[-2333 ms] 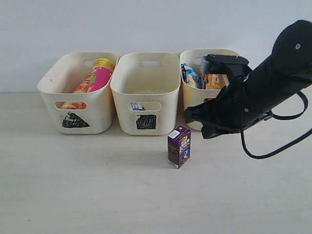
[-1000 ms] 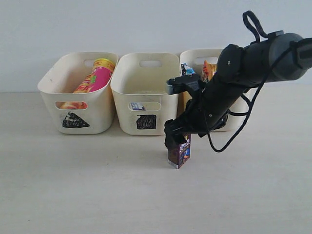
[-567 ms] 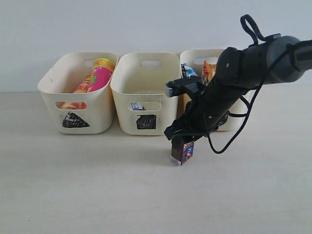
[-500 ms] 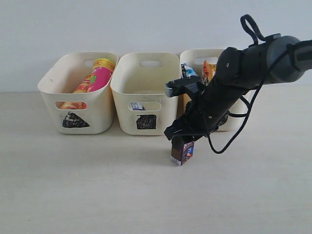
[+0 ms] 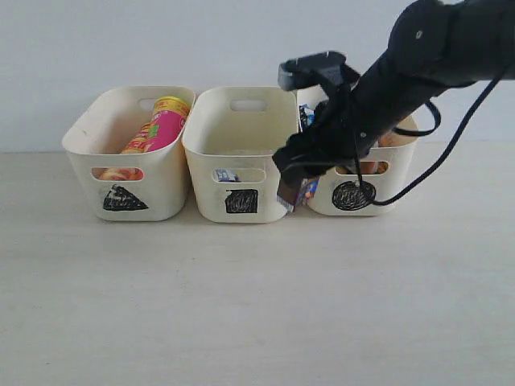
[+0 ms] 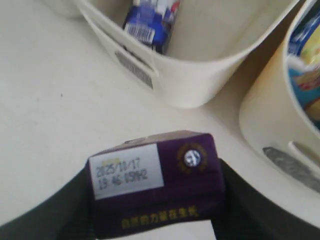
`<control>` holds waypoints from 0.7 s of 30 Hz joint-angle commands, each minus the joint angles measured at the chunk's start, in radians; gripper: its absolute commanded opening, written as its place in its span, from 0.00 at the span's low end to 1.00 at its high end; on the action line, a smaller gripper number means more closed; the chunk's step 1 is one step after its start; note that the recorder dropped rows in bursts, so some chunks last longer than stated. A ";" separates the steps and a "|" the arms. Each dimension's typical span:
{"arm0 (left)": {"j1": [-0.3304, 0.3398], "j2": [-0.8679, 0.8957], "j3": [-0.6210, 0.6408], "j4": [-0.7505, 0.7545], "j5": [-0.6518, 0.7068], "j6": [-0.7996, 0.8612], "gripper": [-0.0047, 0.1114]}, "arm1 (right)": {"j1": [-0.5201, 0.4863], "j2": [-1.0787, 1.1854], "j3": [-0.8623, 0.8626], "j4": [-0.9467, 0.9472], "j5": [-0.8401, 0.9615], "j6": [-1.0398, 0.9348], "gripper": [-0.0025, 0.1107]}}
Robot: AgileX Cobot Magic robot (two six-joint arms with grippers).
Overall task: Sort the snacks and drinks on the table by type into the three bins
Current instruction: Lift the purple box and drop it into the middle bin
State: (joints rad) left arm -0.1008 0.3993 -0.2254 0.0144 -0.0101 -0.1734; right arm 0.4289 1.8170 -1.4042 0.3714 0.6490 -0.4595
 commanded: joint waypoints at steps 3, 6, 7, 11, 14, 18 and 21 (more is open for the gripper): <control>-0.005 -0.005 0.005 0.004 -0.004 0.004 0.08 | 0.000 -0.092 -0.026 0.039 -0.104 -0.006 0.02; -0.005 -0.005 0.005 0.004 -0.004 0.004 0.08 | 0.000 -0.091 -0.047 0.079 -0.153 -0.006 0.02; -0.005 -0.005 0.005 0.004 -0.004 0.004 0.08 | 0.000 -0.088 -0.060 0.112 -0.199 -0.006 0.02; -0.005 -0.005 0.005 0.004 -0.004 0.004 0.08 | 0.000 -0.058 -0.095 0.121 -0.273 -0.006 0.02; -0.005 -0.005 0.005 0.004 -0.005 0.004 0.08 | 0.002 -0.024 -0.116 0.126 -0.307 -0.005 0.02; -0.005 -0.005 0.005 0.004 -0.006 0.004 0.08 | 0.002 0.054 -0.150 0.165 -0.341 -0.003 0.02; -0.005 -0.005 0.005 0.004 -0.009 0.004 0.08 | 0.002 0.091 -0.175 0.171 -0.339 -0.003 0.02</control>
State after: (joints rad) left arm -0.1008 0.3993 -0.2254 0.0144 -0.0093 -0.1734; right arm 0.4289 1.8920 -1.5527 0.5323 0.3362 -0.4602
